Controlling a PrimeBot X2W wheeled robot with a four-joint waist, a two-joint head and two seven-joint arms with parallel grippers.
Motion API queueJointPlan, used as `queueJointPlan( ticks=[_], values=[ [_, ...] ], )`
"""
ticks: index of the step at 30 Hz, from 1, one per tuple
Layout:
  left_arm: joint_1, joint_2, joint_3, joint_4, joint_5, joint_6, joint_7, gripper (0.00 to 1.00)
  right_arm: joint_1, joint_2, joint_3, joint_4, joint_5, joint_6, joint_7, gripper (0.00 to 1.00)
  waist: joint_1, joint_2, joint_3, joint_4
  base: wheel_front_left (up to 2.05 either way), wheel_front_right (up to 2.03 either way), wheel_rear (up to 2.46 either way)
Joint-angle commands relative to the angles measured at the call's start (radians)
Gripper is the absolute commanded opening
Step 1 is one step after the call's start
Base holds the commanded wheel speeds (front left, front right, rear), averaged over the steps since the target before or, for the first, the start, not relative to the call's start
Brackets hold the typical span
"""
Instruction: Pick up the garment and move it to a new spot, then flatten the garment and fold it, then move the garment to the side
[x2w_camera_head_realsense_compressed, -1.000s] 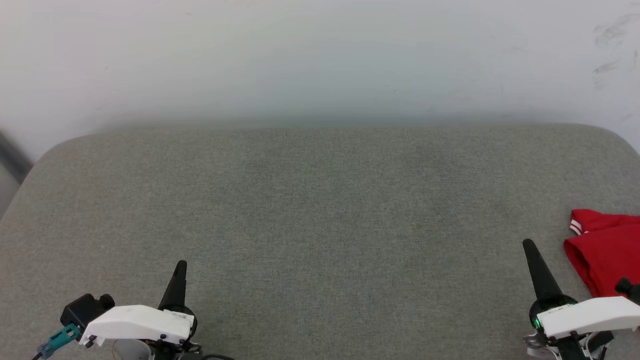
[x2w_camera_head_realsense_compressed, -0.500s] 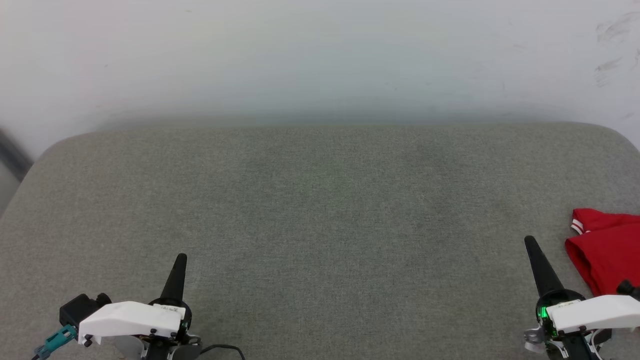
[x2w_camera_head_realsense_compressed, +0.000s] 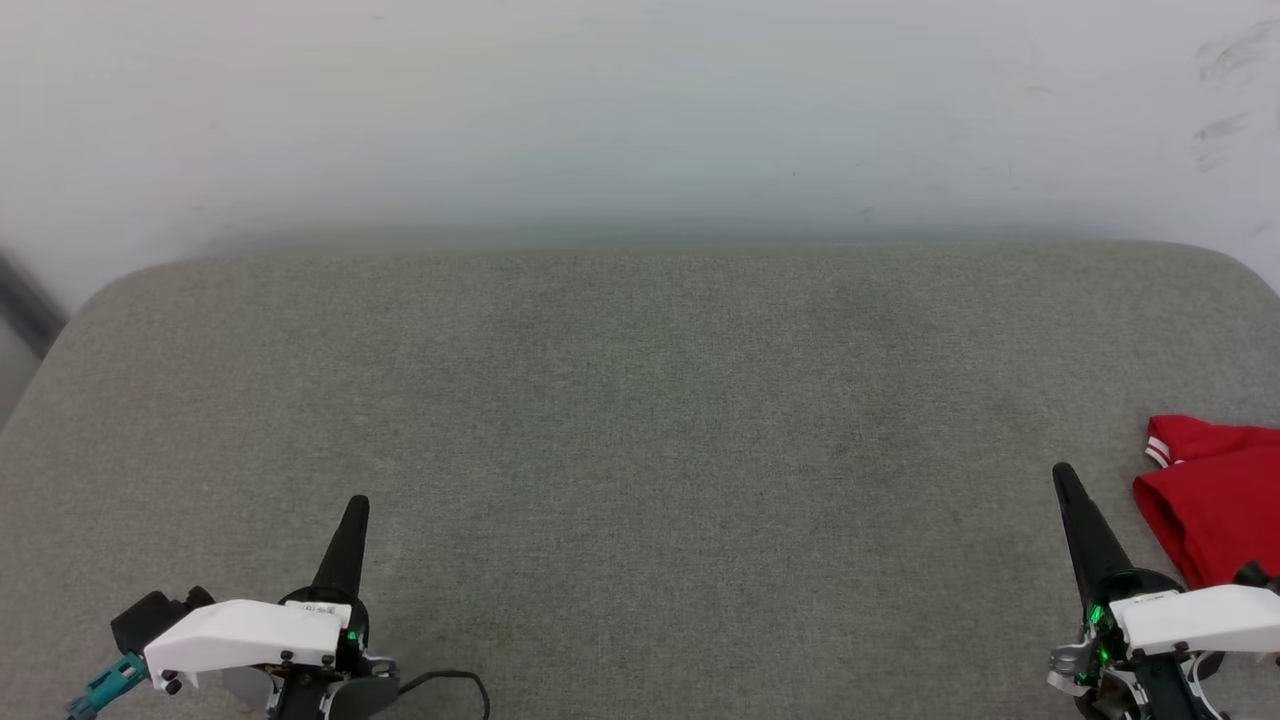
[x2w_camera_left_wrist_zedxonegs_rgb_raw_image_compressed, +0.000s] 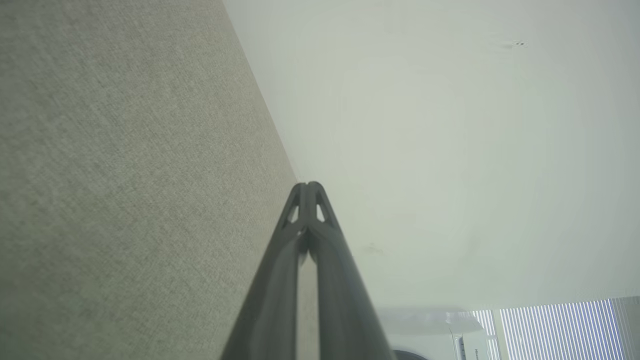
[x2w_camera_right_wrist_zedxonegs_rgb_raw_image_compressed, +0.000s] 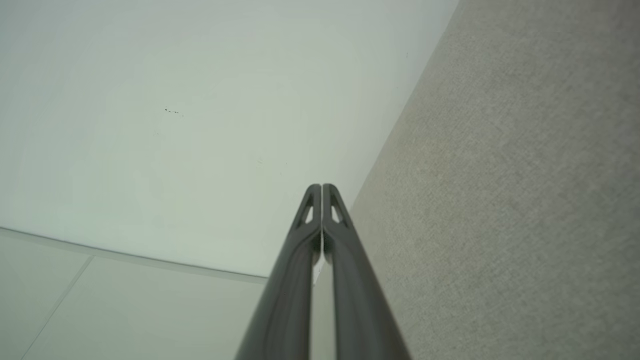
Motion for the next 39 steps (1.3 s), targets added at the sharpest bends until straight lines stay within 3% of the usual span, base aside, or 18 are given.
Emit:
queueJointPlan(
  ticks=[1,39],
  values=[
    [-0.019,-0.002,0.008,-0.002,-0.015,-0.009,0.007,0.0,-0.021,0.002,-0.002,0.0,0.02,0.0,0.001,0.0,0.0,0.0,0.0,0.0,0.0,0.0,0.0],
    [-0.035,-0.051,0.085,0.009,-0.209,-0.066,0.072,0.0,-0.054,0.003,-0.013,0.053,0.28,0.0,0.018,0.0,0.0,0.0,0.014,0.005,0.0,0.0,0.0]
  ],
)
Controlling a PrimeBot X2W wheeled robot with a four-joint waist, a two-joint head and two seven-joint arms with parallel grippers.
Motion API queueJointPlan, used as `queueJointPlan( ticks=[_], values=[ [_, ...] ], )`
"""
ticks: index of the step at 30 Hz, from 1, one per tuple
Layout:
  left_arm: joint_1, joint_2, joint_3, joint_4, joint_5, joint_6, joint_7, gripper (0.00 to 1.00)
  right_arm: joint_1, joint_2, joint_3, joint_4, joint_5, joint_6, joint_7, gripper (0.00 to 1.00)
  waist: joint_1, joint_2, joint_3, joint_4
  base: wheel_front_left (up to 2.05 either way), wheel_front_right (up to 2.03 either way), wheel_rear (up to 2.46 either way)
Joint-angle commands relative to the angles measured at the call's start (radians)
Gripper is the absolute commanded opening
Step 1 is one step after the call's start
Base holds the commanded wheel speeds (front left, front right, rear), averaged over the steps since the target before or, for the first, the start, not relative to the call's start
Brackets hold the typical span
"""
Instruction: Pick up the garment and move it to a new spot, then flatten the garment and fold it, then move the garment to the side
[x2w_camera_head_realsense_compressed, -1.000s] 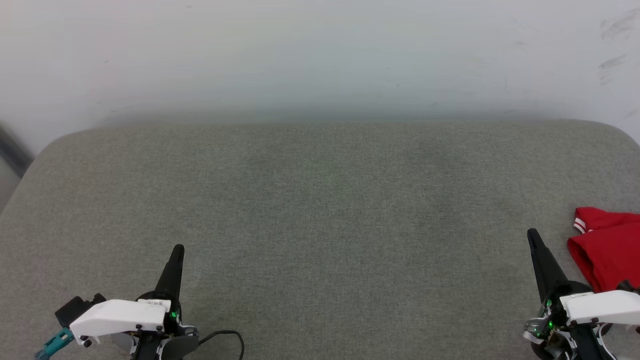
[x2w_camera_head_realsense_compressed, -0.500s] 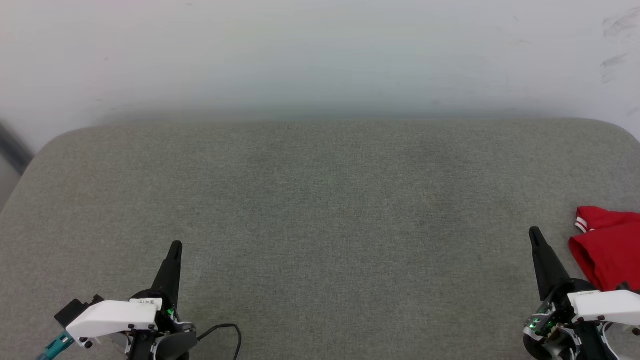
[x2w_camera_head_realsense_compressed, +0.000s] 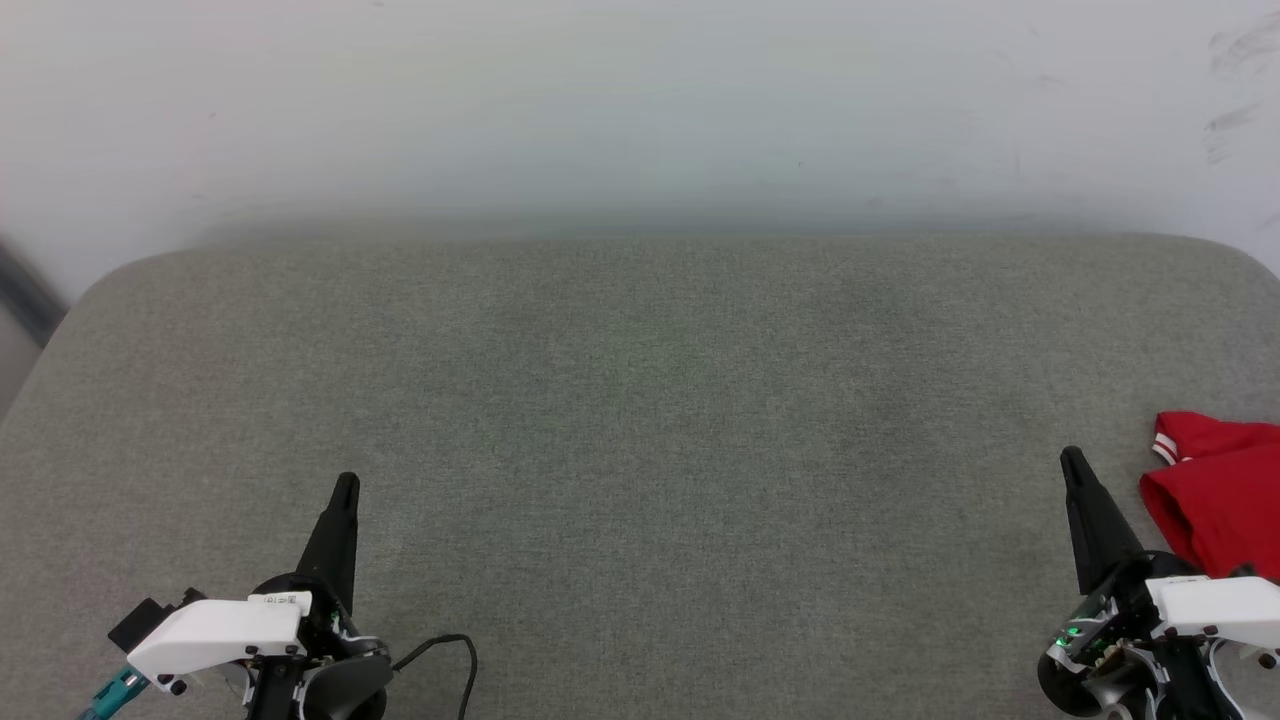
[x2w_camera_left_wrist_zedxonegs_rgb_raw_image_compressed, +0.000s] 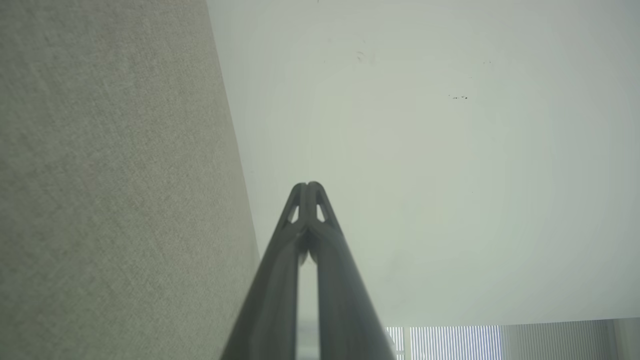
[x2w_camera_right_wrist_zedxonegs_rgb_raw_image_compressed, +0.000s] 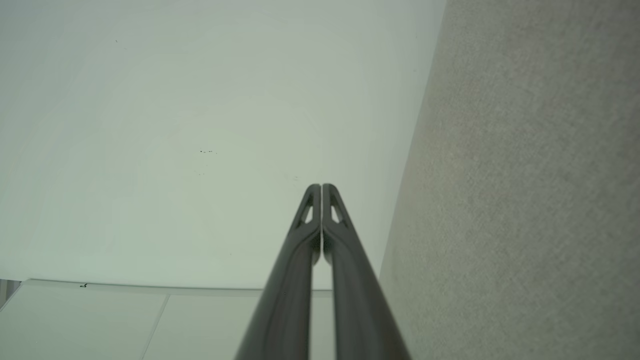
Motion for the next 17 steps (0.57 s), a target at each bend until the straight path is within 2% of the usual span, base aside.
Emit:
queueJointPlan(
  ticks=[1,17],
  values=[
    [-0.009,-0.001,0.004,0.0,-0.001,-0.003,0.003,0.0,-0.011,0.003,-0.001,0.002,0.003,0.0,0.001,0.0,0.0,0.0,0.0,0.0,0.0,0.0,0.0],
    [-0.009,-0.002,0.005,0.0,0.0,-0.003,0.003,0.0,-0.011,0.003,-0.001,0.002,0.003,0.0,0.001,0.0,0.0,0.0,0.0,0.0,0.0,0.0,0.0]
  ],
)
